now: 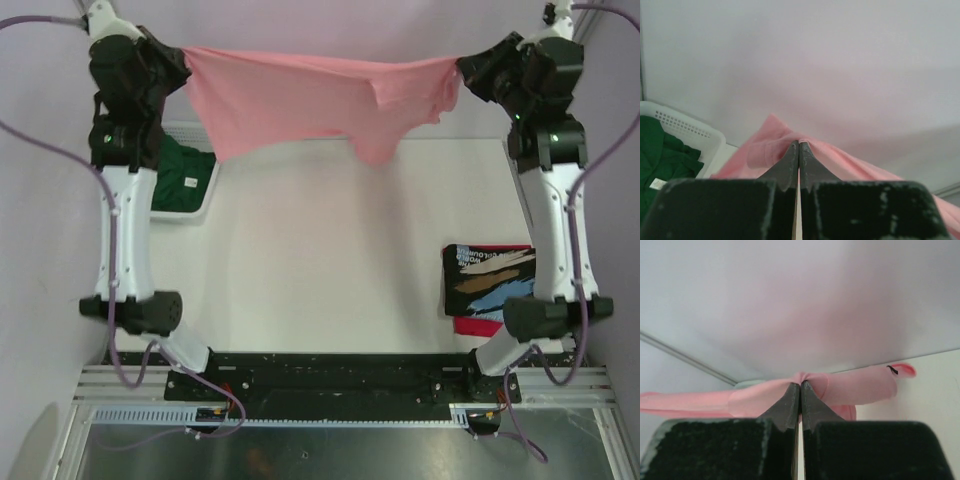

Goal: Fold and stack the t-shirts
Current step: Flatten out the tshirt

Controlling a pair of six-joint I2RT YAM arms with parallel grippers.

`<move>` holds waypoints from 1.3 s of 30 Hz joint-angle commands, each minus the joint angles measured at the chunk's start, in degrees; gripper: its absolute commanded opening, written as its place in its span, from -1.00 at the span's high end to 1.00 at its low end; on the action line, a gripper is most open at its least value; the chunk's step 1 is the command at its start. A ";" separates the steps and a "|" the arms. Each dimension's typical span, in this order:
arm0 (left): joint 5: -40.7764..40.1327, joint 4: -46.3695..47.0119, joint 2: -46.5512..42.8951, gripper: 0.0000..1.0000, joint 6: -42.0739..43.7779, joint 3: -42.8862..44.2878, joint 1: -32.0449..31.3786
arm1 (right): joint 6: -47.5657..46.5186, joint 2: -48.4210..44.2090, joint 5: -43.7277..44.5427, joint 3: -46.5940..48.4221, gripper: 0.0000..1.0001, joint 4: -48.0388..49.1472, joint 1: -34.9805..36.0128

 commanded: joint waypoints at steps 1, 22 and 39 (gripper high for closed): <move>1.19 3.06 -14.02 1.00 1.95 -9.19 0.34 | 0.58 -12.17 -0.14 -9.39 1.00 6.25 -0.30; -3.23 4.67 -44.37 1.00 3.26 -49.66 0.34 | 1.69 -37.64 -4.19 -34.86 1.00 0.11 -0.20; 5.98 21.54 14.43 0.10 1.55 -34.47 1.71 | -0.15 28.00 -8.00 -8.74 0.13 8.04 -0.48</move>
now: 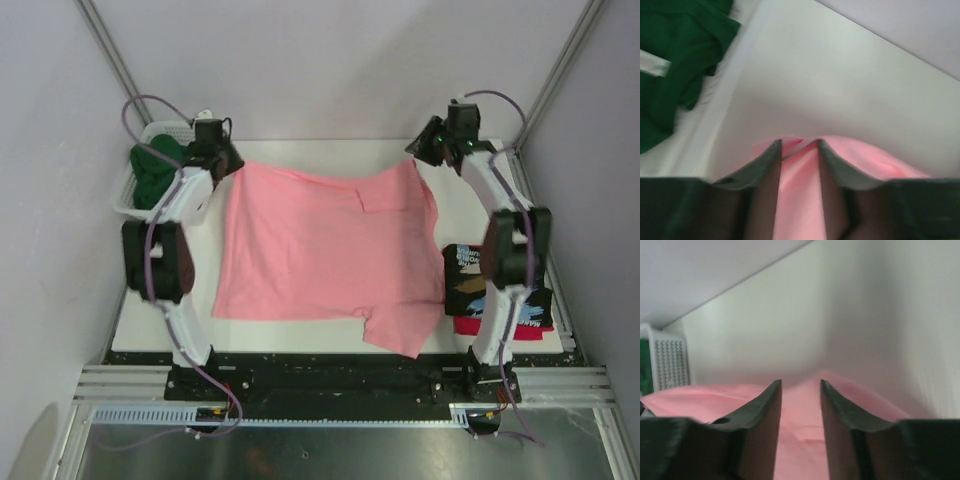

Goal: Fold and stack the t-shirts
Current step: Flatten out the tshirt

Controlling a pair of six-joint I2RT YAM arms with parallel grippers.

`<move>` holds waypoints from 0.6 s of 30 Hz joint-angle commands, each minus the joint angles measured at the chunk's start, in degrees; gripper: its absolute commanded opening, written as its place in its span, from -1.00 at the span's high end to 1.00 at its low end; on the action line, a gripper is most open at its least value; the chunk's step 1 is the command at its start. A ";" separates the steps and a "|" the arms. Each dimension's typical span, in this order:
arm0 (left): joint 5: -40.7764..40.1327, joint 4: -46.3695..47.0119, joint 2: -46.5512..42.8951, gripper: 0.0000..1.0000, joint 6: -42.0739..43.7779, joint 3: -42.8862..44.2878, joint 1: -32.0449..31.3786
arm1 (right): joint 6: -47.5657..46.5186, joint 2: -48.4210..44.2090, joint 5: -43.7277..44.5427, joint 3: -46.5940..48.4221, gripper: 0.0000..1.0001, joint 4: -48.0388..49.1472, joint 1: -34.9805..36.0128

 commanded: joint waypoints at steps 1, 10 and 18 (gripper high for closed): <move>7.89 5.47 10.27 -0.23 -0.17 11.92 1.59 | -1.07 19.61 -2.81 29.15 -0.02 -9.15 -0.39; 11.72 4.98 -2.72 -0.72 -2.14 -2.01 1.34 | -1.59 11.78 3.66 18.27 -0.41 -15.85 1.16; -1.46 -4.13 -24.39 -0.13 -9.75 -30.36 1.94 | -0.25 -15.86 6.90 -20.24 -0.33 -13.31 6.02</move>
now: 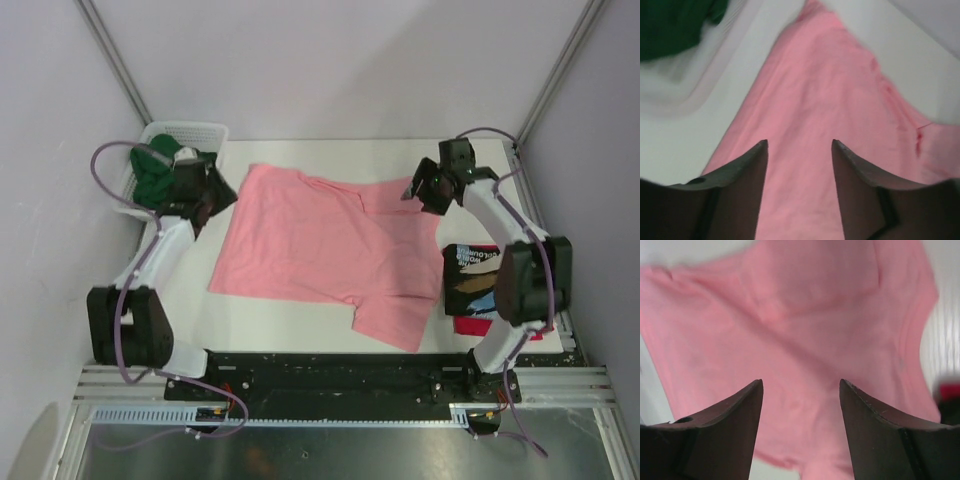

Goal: Fold and stack the t-shirts
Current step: Flatten out the tshirt

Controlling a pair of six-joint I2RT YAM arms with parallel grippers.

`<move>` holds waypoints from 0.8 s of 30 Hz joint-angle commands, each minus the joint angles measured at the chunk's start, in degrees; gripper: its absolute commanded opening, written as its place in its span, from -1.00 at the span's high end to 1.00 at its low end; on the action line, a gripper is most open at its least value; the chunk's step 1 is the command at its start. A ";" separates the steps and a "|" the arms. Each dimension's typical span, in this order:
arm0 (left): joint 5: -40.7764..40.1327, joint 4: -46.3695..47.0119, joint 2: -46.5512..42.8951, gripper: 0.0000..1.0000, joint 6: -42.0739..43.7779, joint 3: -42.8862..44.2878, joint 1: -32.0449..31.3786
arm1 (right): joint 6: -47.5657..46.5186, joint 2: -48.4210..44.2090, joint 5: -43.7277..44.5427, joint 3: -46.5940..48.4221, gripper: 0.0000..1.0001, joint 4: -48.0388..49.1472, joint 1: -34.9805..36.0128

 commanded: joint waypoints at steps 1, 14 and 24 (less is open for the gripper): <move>-7.85 -6.92 -9.60 -0.05 -5.82 -13.95 1.14 | 1.39 -14.29 2.46 -15.11 -0.31 1.25 3.67; -7.89 -12.23 -14.60 0.32 -9.21 -29.54 10.10 | 5.52 -32.66 1.90 -44.59 -0.04 6.49 1.12; -10.38 -14.07 -15.25 0.17 -10.22 -29.84 11.31 | 2.21 -33.32 4.08 -48.79 0.02 7.04 -6.25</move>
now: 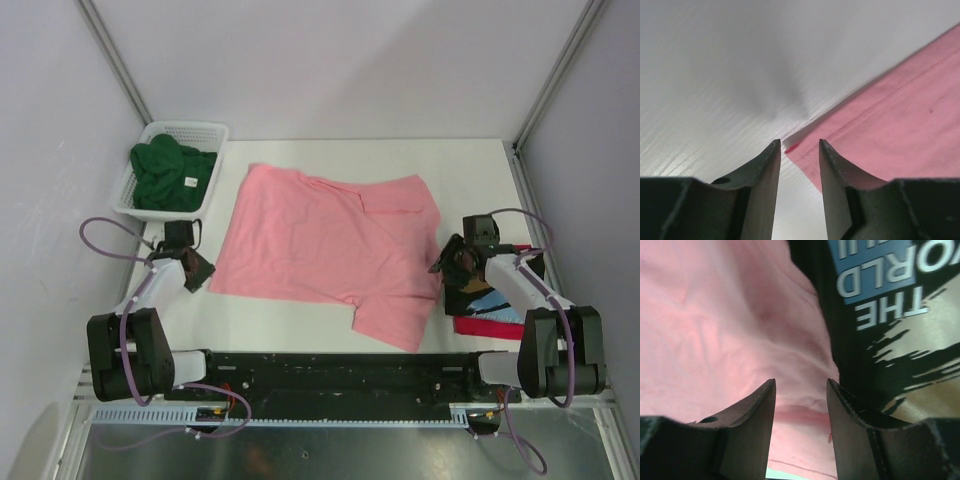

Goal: Fold and stack the t-shirts
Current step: Flatten out the tshirt

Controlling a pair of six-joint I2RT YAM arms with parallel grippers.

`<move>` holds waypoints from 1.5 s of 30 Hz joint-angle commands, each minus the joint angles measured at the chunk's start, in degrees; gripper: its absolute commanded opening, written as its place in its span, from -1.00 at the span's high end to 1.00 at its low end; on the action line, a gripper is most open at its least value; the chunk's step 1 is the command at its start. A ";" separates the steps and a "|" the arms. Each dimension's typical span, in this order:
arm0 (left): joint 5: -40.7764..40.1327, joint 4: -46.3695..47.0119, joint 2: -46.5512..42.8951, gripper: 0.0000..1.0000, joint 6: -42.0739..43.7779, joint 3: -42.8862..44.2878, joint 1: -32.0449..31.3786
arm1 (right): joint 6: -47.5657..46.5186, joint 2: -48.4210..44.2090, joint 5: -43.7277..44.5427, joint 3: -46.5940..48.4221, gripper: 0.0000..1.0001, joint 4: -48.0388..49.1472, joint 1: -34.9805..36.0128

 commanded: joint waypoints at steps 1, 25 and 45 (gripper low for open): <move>-1.93 -0.87 -1.15 0.15 -1.25 -0.40 0.79 | -2.26 -2.39 2.81 -2.06 0.01 1.61 -2.80; 1.77 -0.73 2.53 -0.12 0.73 -1.07 0.87 | 1.29 -9.72 3.86 -5.27 -0.08 -1.02 4.66; 2.91 0.67 8.55 0.94 0.46 2.94 0.23 | 6.25 -13.65 9.52 -8.16 -0.18 -4.44 11.65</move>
